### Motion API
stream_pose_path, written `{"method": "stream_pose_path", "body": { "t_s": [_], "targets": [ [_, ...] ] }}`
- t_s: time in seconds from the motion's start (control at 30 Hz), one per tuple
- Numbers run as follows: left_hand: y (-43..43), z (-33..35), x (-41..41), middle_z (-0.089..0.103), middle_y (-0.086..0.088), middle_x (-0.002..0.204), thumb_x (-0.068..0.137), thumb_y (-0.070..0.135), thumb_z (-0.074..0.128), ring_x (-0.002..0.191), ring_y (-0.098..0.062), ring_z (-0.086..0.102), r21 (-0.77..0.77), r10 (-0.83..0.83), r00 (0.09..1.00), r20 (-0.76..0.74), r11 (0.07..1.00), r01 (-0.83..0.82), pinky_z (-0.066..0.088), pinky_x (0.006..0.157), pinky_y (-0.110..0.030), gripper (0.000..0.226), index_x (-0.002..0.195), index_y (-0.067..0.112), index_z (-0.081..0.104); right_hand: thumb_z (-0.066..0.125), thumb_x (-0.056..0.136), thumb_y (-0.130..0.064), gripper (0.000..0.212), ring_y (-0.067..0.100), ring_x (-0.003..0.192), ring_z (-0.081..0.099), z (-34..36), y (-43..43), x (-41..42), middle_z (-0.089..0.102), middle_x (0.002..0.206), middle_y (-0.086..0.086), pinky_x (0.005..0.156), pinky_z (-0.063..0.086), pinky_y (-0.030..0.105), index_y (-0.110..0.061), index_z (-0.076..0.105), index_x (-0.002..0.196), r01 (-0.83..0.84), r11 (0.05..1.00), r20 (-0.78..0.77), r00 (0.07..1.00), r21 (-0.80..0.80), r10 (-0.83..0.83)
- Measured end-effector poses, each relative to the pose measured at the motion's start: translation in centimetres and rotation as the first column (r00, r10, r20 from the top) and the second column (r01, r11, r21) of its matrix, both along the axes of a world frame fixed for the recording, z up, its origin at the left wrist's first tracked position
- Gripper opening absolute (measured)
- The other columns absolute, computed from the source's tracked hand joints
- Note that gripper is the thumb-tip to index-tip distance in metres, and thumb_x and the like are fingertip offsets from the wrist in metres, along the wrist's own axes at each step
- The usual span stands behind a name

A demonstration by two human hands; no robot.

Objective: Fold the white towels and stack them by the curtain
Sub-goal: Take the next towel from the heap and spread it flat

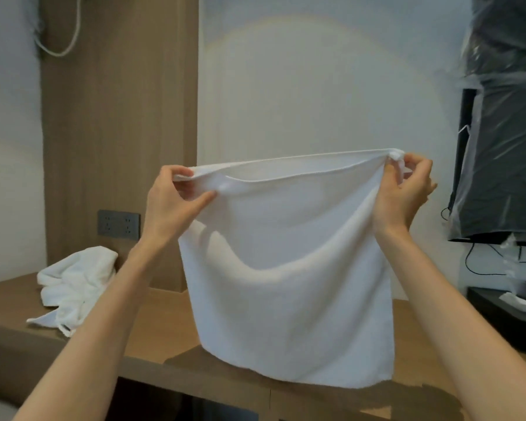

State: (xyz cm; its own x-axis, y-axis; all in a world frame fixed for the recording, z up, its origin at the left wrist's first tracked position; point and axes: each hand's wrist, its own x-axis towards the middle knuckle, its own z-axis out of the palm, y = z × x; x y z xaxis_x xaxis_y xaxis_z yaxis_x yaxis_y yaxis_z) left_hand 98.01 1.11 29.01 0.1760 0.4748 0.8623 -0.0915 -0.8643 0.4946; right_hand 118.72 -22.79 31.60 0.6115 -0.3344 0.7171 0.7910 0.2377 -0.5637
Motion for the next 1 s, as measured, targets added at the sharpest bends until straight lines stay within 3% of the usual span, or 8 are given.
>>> {"method": "stream_pose_path", "body": {
  "t_s": [0.1,0.2,0.27,0.4,0.6,0.7,0.83,1.0],
  "targets": [
    [0.1,-0.4,-0.2,0.058,0.009,0.085,0.082,0.028,0.073,0.072,0.002,0.052,0.085,0.093,0.99,0.103,0.991,-0.102,0.052,0.07,-0.029,0.023,0.092,0.02,0.054,0.05,0.097,-0.017,0.009,0.002,0.085,0.05,0.3,0.0,-0.7,0.049,0.09,-0.014,0.075,0.037,0.008,-0.015,0.041,0.1,-0.114,0.989,0.06,0.992,0.098,0.108],
    [0.6,-1.0,0.0,0.051,0.001,0.094,0.086,0.038,0.066,0.078,-0.012,0.051,0.042,0.069,0.997,0.032,0.997,-0.07,0.051,0.077,-0.033,0.02,0.091,0.021,0.055,0.048,0.097,-0.016,0.009,-0.015,0.072,0.048,-0.3,0.4,-0.7,0.047,0.086,-0.02,0.068,0.036,0.002,-0.016,0.039,0.1,-0.034,0.998,0.073,0.997,0.062,0.029],
    [1.0,-1.6,0.2,0.041,-0.003,0.107,0.087,0.037,0.064,0.091,-0.017,0.047,0.03,0.066,0.998,-0.008,0.997,-0.065,0.049,0.082,-0.029,0.018,0.092,0.023,0.054,0.047,0.098,-0.018,0.007,-0.006,0.07,0.046,-1.0,0.7,-0.3,0.047,0.085,-0.018,0.062,0.034,0.003,-0.016,0.042,0.102,-0.003,1.0,0.04,0.999,-0.006,0.003],
    [2.1,-3.4,-0.1,0.063,0.0,0.095,0.096,0.032,0.053,0.076,-0.011,0.061,0.115,-0.075,0.987,-0.143,0.989,0.092,0.054,0.061,-0.033,0.011,0.103,0.032,0.046,0.046,0.097,-0.02,0.018,0.011,0.082,0.047,-2.8,1.2,1.6,0.051,0.096,-0.007,0.068,0.031,0.018,-0.009,0.047,0.112,0.008,0.994,-0.138,0.99,-0.109,-0.023],
    [2.2,-6.9,1.0,0.055,0.022,0.115,0.093,0.023,0.046,0.102,-0.006,0.057,0.4,0.069,0.82,-0.568,0.894,0.201,0.048,0.08,-0.027,0.042,0.12,0.055,0.045,0.038,0.098,-0.021,0.014,0.032,0.091,0.056,-6.2,1.7,4.5,0.06,0.108,0.009,0.072,0.036,0.035,-0.013,0.042,0.108,0.135,0.929,-0.286,0.928,-0.344,-0.24],
    [2.1,-8.8,1.4,0.06,0.033,0.108,0.095,0.022,0.049,0.1,0.005,0.058,0.287,-0.085,0.781,-0.619,0.901,0.325,0.047,0.081,-0.015,0.029,0.11,0.045,0.058,0.037,0.098,-0.02,0.013,0.034,0.095,0.057,-7.7,2.0,5.4,0.06,0.113,0.011,0.072,0.035,0.035,-0.013,0.042,0.108,0.15,0.902,-0.314,0.904,-0.404,-0.291],
    [1.4,-10.2,1.8,0.065,0.004,0.08,0.091,0.041,0.053,0.069,-0.001,0.057,0.039,-0.331,0.781,-0.529,0.91,0.412,0.041,0.06,-0.017,0.019,0.086,0.026,0.064,0.037,0.099,-0.02,0.012,0.034,0.095,0.057,-9.0,2.4,6.1,0.059,0.114,0.012,0.074,0.035,0.036,-0.013,0.042,0.107,0.128,0.893,-0.369,0.878,-0.432,-0.305],
    [1.8,-11.6,1.6,0.053,-0.011,0.072,0.097,0.019,0.051,0.063,-0.013,0.05,-0.175,-0.432,0.785,-0.445,0.901,0.397,0.042,0.052,-0.02,0.021,0.082,0.005,0.056,0.037,0.1,-0.021,0.011,0.03,0.09,0.054,-9.6,2.3,6.4,0.059,0.115,0.009,0.072,0.034,0.034,-0.013,0.042,0.106,0.165,0.867,-0.298,0.895,-0.469,-0.332]
  ]
}}
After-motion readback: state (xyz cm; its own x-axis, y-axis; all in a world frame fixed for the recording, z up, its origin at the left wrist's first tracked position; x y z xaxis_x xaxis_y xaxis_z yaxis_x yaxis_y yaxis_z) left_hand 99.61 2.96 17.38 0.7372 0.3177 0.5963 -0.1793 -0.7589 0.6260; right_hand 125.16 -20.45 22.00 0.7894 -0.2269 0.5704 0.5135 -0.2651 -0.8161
